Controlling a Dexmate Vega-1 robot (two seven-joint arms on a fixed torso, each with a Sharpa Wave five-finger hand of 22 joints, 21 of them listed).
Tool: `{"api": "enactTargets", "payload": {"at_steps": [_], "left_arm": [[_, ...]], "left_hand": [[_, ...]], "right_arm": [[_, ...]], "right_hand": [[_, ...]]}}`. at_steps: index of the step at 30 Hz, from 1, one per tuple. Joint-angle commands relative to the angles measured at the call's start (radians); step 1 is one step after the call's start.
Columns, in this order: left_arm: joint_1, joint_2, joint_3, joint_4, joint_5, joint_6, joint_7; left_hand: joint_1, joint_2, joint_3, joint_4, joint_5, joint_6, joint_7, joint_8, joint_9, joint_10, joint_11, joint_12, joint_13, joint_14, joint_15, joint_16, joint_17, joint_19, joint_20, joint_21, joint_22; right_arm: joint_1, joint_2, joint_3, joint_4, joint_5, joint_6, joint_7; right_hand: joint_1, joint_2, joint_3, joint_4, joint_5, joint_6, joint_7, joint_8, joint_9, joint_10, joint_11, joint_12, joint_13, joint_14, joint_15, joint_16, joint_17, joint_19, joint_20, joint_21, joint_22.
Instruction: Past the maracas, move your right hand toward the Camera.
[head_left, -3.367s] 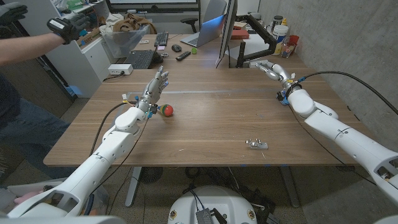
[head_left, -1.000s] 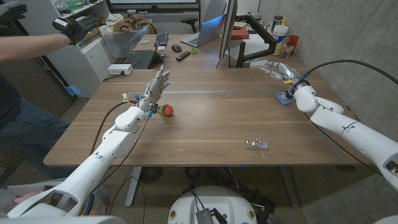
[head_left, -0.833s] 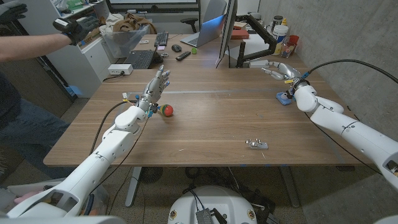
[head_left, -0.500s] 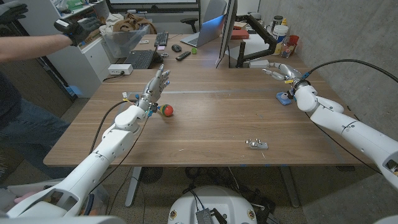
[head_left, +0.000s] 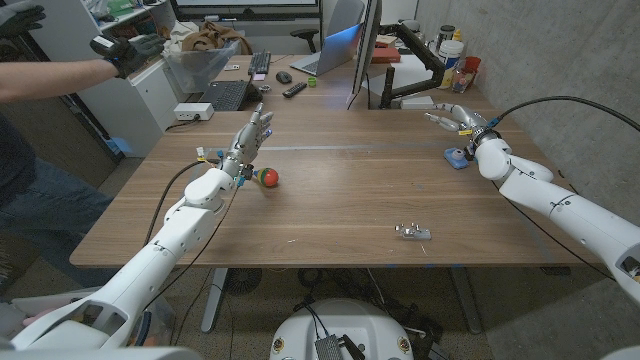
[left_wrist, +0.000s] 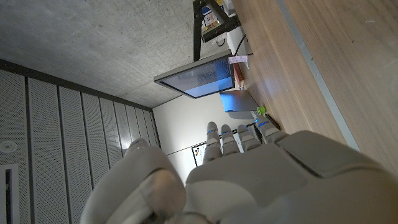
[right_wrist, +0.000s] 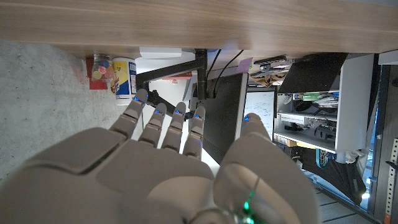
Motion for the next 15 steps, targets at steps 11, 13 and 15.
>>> {"api": "enactTargets", "payload": {"at_steps": [11,13,15], "left_arm": [[-0.005,-0.008,-0.002,0.023,-0.006,-0.005,-0.008],[-0.004,-0.008,-0.004,0.022,-0.005,-0.005,-0.006],[-0.004,-0.006,-0.004,0.02,-0.002,-0.006,-0.003]], "left_hand": [[0.004,0.009,-0.009,0.002,0.007,0.013,0.0,0.001,0.003,-0.001,-0.012,-0.004,0.002,-0.001,0.006,0.002,0.003,0.001,0.011,-0.005,0.003],[0.004,0.01,-0.009,0.002,0.007,0.014,0.0,0.001,0.003,0.0,-0.011,-0.004,0.002,-0.001,0.006,0.002,0.003,0.001,0.011,-0.005,0.003],[0.005,0.01,-0.01,0.002,0.007,0.014,-0.001,0.0,0.003,0.0,-0.012,-0.004,0.002,-0.001,0.006,0.002,0.004,0.001,0.011,-0.006,0.003]], "right_arm": [[-0.005,-0.001,-0.013,0.001,0.027,-0.075,0.026],[-0.005,-0.001,-0.014,0.002,0.03,-0.078,0.028],[-0.003,-0.001,-0.016,0.005,0.031,-0.079,0.029]], "right_hand": [[0.013,-0.005,-0.002,-0.009,0.006,-0.014,0.0,-0.009,0.004,-0.008,0.006,-0.005,0.004,-0.002,0.011,-0.001,0.002,0.0,0.018,-0.011,0.001],[0.013,-0.006,-0.002,-0.01,0.006,-0.014,0.0,-0.009,0.004,-0.009,0.006,-0.005,0.004,-0.003,0.012,-0.001,0.002,0.001,0.019,-0.012,0.001],[0.013,-0.006,-0.002,-0.01,0.006,-0.015,0.0,-0.01,0.004,-0.008,0.007,-0.005,0.004,-0.002,0.012,-0.001,0.002,0.001,0.019,-0.012,0.001]]}}
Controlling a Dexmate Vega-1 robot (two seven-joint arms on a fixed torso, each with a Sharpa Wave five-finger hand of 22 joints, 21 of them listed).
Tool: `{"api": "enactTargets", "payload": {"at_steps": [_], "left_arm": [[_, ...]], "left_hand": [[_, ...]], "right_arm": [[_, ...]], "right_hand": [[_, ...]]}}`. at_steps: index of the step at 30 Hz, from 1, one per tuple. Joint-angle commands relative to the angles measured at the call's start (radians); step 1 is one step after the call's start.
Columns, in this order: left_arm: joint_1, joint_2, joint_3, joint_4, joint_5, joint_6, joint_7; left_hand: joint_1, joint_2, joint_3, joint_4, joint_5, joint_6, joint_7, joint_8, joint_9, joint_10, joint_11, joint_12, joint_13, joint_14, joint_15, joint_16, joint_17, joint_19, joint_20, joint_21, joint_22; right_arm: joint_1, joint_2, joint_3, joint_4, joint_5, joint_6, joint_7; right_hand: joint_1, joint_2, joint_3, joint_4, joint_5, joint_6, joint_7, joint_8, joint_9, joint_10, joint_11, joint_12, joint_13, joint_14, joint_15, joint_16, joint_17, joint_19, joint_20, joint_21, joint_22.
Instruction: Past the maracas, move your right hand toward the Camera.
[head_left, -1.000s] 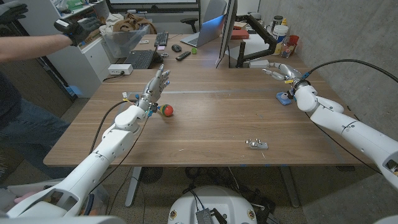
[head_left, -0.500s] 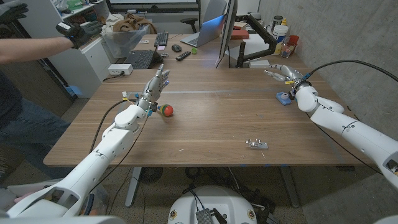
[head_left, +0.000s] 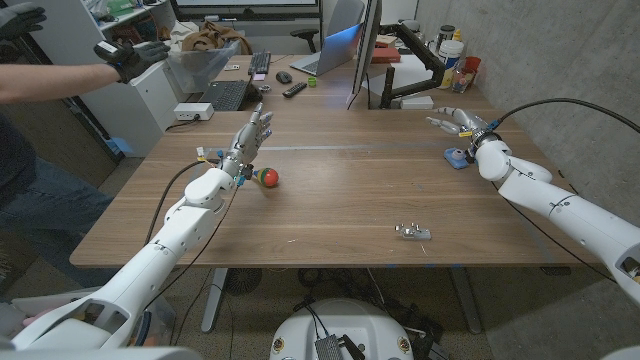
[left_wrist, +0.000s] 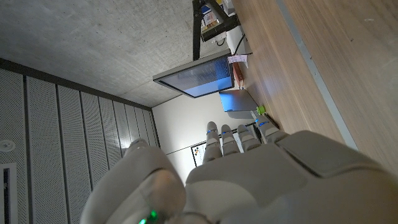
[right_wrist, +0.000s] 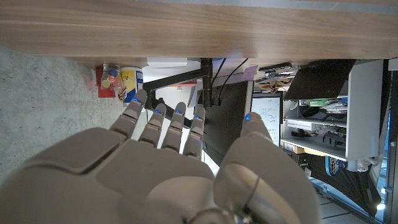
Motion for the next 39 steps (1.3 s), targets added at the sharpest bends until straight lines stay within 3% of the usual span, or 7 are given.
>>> {"api": "enactTargets", "payload": {"at_steps": [1,19,39], "left_arm": [[0.001,-0.002,-0.004,0.006,0.0,-0.002,0.0],[0.006,0.008,-0.003,-0.011,0.007,0.009,0.01],[0.008,0.003,-0.004,-0.013,0.022,-0.006,0.027]], "left_hand": [[0.005,0.01,-0.007,-0.001,0.007,0.009,-0.004,0.001,0.003,0.0,-0.012,0.0,0.002,-0.001,0.006,0.002,0.001,-0.004,0.005,-0.002,0.003],[0.006,0.012,-0.011,-0.001,0.007,0.016,-0.003,0.001,0.003,0.002,-0.011,0.001,0.002,-0.001,0.005,0.003,0.002,-0.002,0.006,-0.007,0.004],[0.009,0.016,-0.014,-0.002,0.008,0.024,-0.002,0.0,0.003,0.004,-0.011,0.001,0.002,-0.001,0.009,0.003,0.002,0.0,0.007,-0.012,0.004]], "right_arm": [[-0.002,-0.001,-0.009,0.007,0.015,-0.031,0.013],[0.013,0.003,-0.023,0.04,0.026,-0.038,0.014],[0.022,-0.003,-0.049,0.02,0.004,-0.119,0.027]], "right_hand": [[0.008,-0.001,0.002,-0.006,0.006,-0.006,0.002,-0.002,0.004,-0.003,0.002,-0.005,0.004,0.003,0.007,-0.001,0.002,0.001,0.009,-0.005,0.002],[0.01,-0.003,0.001,-0.01,0.005,-0.008,0.002,-0.002,0.004,-0.008,0.005,-0.008,0.004,-0.001,0.011,-0.002,0.002,0.004,0.019,-0.013,0.002],[0.01,-0.01,-0.002,-0.014,0.004,-0.013,0.005,-0.004,0.005,-0.009,0.01,-0.008,0.005,0.002,0.02,0.001,0.002,0.014,0.033,-0.02,0.003]]}}
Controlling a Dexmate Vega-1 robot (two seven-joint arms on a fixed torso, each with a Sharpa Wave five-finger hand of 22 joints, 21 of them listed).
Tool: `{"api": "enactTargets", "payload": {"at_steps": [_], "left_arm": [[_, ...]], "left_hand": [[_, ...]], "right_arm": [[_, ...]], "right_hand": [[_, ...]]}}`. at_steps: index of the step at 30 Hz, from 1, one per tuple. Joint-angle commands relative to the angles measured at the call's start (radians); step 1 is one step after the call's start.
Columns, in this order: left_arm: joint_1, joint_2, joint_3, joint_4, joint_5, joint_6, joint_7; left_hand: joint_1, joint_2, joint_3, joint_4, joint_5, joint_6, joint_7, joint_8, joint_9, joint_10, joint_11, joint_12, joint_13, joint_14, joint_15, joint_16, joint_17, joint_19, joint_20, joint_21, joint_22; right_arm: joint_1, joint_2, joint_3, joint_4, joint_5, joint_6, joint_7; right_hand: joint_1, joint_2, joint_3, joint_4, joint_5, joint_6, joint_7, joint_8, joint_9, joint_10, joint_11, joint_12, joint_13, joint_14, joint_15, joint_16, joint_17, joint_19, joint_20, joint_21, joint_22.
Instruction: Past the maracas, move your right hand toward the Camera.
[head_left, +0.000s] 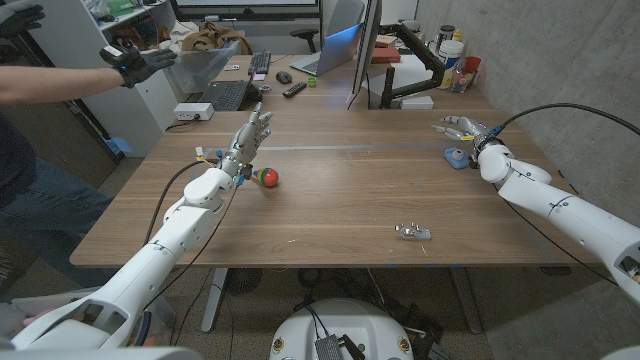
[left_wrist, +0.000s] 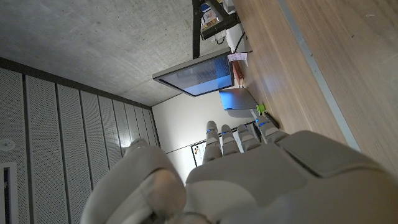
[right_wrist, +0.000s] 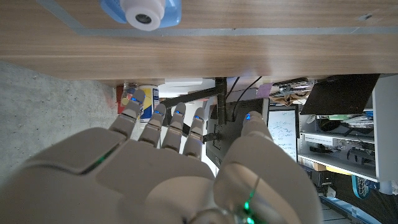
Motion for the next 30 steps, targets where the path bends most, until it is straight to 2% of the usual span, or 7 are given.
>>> {"api": "enactTargets", "payload": {"at_steps": [1,9,23,30], "left_arm": [[0.003,-0.001,0.003,-0.001,0.026,-0.014,0.025],[-0.01,-0.015,0.006,0.019,0.01,-0.016,0.014],[-0.027,-0.029,0.018,0.029,0.016,-0.023,0.013],[-0.029,-0.041,0.018,0.03,0.006,-0.023,0.014]], "left_hand": [[0.005,0.012,-0.008,0.0,0.004,0.013,-0.004,0.001,0.003,0.005,-0.013,0.001,0.002,-0.001,0.009,0.003,0.002,0.0,0.007,-0.005,0.004],[0.008,0.016,-0.008,-0.001,0.004,0.022,-0.001,0.002,0.003,0.01,-0.014,0.002,0.002,0.0,0.008,0.003,0.002,0.0,0.007,-0.008,0.004],[0.013,0.02,-0.01,-0.002,0.005,0.026,-0.003,0.001,0.003,0.011,-0.015,0.002,0.002,0.0,0.007,0.004,0.002,0.001,0.008,-0.013,0.004],[0.016,0.024,-0.011,-0.003,0.005,0.041,-0.006,0.005,0.003,0.024,-0.015,0.006,0.002,0.007,0.007,0.006,0.002,0.004,0.008,-0.015,0.005]], "right_arm": [[0.009,-0.002,-0.024,-0.007,-0.027,-0.043,0.002],[0.007,0.007,-0.025,-0.004,-0.03,-0.07,-0.014],[0.01,0.009,-0.04,0.005,-0.037,-0.088,-0.014],[0.023,0.021,-0.054,0.038,-0.041,-0.081,-0.007]], "right_hand": [[0.004,-0.004,-0.002,-0.006,0.004,-0.004,0.003,-0.004,0.005,0.0,0.001,-0.001,0.005,0.002,0.01,0.001,0.002,0.01,0.006,-0.002,0.003],[0.004,-0.01,-0.004,-0.008,0.005,-0.003,0.002,-0.003,0.005,0.006,-0.002,0.001,0.005,0.009,0.01,0.004,0.002,0.024,0.01,-0.001,0.003],[0.002,-0.016,-0.007,-0.01,0.009,-0.002,0.004,-0.002,0.005,0.006,-0.002,0.001,0.006,0.009,0.011,0.004,0.003,0.023,0.013,-0.009,0.003],[0.002,-0.017,-0.007,-0.011,0.01,-0.002,0.005,-0.002,0.005,0.004,-0.002,0.0,0.006,0.01,0.009,0.004,0.003,0.022,0.014,-0.013,0.004]]}}
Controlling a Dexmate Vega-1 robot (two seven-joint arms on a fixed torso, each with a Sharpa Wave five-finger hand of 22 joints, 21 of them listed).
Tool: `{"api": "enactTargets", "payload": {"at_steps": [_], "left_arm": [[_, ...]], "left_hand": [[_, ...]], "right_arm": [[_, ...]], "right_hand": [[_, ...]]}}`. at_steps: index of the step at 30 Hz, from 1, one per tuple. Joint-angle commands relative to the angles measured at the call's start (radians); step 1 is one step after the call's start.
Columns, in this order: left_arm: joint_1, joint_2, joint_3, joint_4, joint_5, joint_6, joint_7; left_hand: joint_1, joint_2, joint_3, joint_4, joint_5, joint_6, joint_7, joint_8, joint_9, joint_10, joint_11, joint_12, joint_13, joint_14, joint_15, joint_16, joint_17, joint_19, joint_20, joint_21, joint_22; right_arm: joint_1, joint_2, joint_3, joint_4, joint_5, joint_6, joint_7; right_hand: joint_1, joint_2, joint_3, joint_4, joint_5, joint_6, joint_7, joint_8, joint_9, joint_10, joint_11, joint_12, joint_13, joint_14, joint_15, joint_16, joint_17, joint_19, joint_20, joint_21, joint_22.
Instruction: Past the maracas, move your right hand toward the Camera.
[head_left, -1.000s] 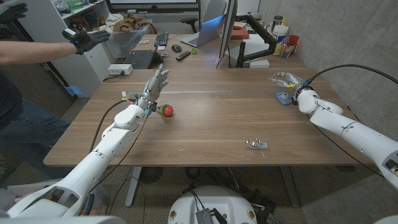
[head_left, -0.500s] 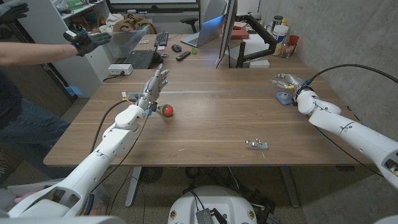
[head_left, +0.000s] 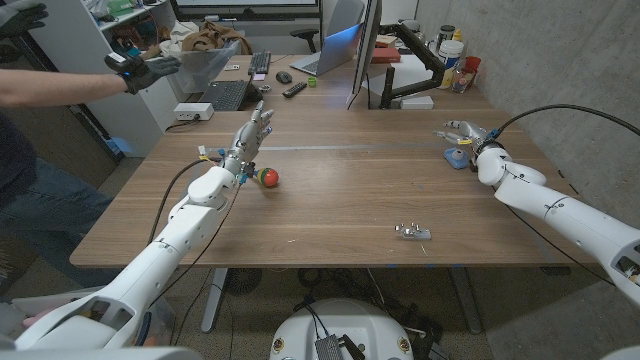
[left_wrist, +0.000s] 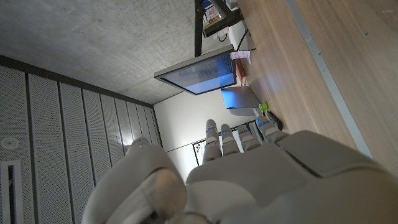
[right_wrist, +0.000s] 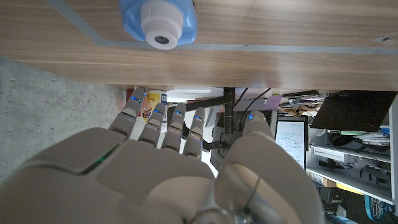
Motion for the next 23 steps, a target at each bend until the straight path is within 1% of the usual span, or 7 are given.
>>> {"api": "enactTargets", "payload": {"at_steps": [1,6,10,11,13,14,23], "left_arm": [[-0.009,-0.017,0.005,0.002,-0.013,0.007,0.002],[-0.014,-0.011,0.008,-0.006,-0.011,0.024,-0.002],[-0.017,-0.011,0.011,-0.007,-0.005,0.027,0.002],[-0.019,-0.013,0.011,-0.005,-0.005,0.027,0.002],[-0.023,-0.015,0.014,-0.003,-0.004,0.028,0.0],[-0.025,-0.016,0.016,-0.001,-0.002,0.027,-0.002],[-0.032,-0.015,0.025,0.0,0.01,0.028,-0.001]], "left_hand": [[0.003,0.011,-0.007,0.001,0.005,0.009,-0.003,0.005,0.003,0.011,-0.003,0.006,0.002,0.003,0.002,0.006,0.002,-0.001,0.002,-0.001,0.005],[0.005,0.013,-0.007,0.001,0.005,0.005,-0.004,0.002,0.003,0.005,0.002,0.003,0.002,0.0,0.001,0.005,0.002,-0.002,0.004,-0.004,0.005],[0.007,0.015,-0.008,0.001,0.005,0.004,-0.003,0.001,0.003,0.006,0.0,0.003,0.002,-0.001,0.001,0.004,0.002,-0.001,0.004,-0.005,0.005],[0.007,0.015,-0.008,0.001,0.005,0.004,-0.003,0.0,0.003,0.007,0.002,0.003,0.002,-0.001,0.001,0.004,0.002,-0.002,0.004,-0.006,0.005],[0.008,0.016,-0.008,0.001,0.005,0.005,-0.004,0.0,0.003,0.006,0.001,0.003,0.002,-0.001,0.001,0.004,0.002,-0.002,0.004,-0.007,0.005],[0.008,0.016,-0.009,0.001,0.005,0.004,-0.004,0.0,0.003,0.006,0.002,0.003,0.002,-0.001,0.001,0.004,0.002,-0.002,0.004,-0.007,0.005],[0.012,0.021,-0.011,0.0,0.005,0.005,-0.005,-0.003,0.003,0.007,0.002,0.002,0.002,-0.001,0.003,0.004,0.002,0.002,0.005,-0.011,0.005]], "right_arm": [[0.016,0.013,-0.022,0.04,-0.008,0.004,0.006],[0.019,0.019,-0.023,0.054,-0.001,-0.004,0.006],[0.02,0.018,-0.027,0.055,-0.003,-0.01,0.004],[0.022,0.015,-0.031,0.059,-0.007,0.002,0.005],[0.021,0.016,-0.031,0.055,-0.007,-0.013,0.005],[0.023,0.014,-0.035,0.059,-0.011,-0.001,0.005],[0.029,0.026,-0.039,0.073,-0.007,0.0,0.001]], "right_hand": [[0.002,-0.006,0.001,-0.002,0.01,-0.002,0.005,-0.002,0.005,0.005,-0.002,0.001,0.006,0.005,0.004,0.004,0.003,0.004,0.004,-0.002,0.004],[0.002,-0.006,0.001,-0.003,0.011,-0.002,0.004,-0.002,0.005,0.005,-0.002,0.001,0.006,0.005,0.004,0.004,0.003,0.004,0.004,-0.004,0.004],[0.001,-0.007,0.001,-0.003,0.012,-0.002,0.003,-0.002,0.005,0.004,-0.002,0.0,0.006,0.005,0.004,0.004,0.003,0.004,0.005,-0.006,0.004],[0.001,-0.007,0.001,-0.003,0.012,-0.003,0.004,-0.002,0.005,0.005,-0.002,0.001,0.006,0.005,0.004,0.004,0.003,0.004,0.005,-0.006,0.004],[0.001,-0.007,0.001,-0.003,0.012,-0.002,0.004,-0.002,0.005,0.004,-0.003,0.0,0.006,0.005,0.004,0.004,0.003,0.004,0.005,-0.007,0.004],[0.001,-0.007,0.001,-0.003,0.012,-0.002,0.003,-0.002,0.005,0.004,-0.002,0.0,0.006,0.005,0.004,0.004,0.003,0.004,0.005,-0.007,0.004],[0.001,-0.006,0.001,-0.003,0.014,-0.002,0.003,-0.001,0.005,0.005,-0.004,0.0,0.006,0.006,0.004,0.004,0.004,0.005,0.005,-0.011,0.004]]}}
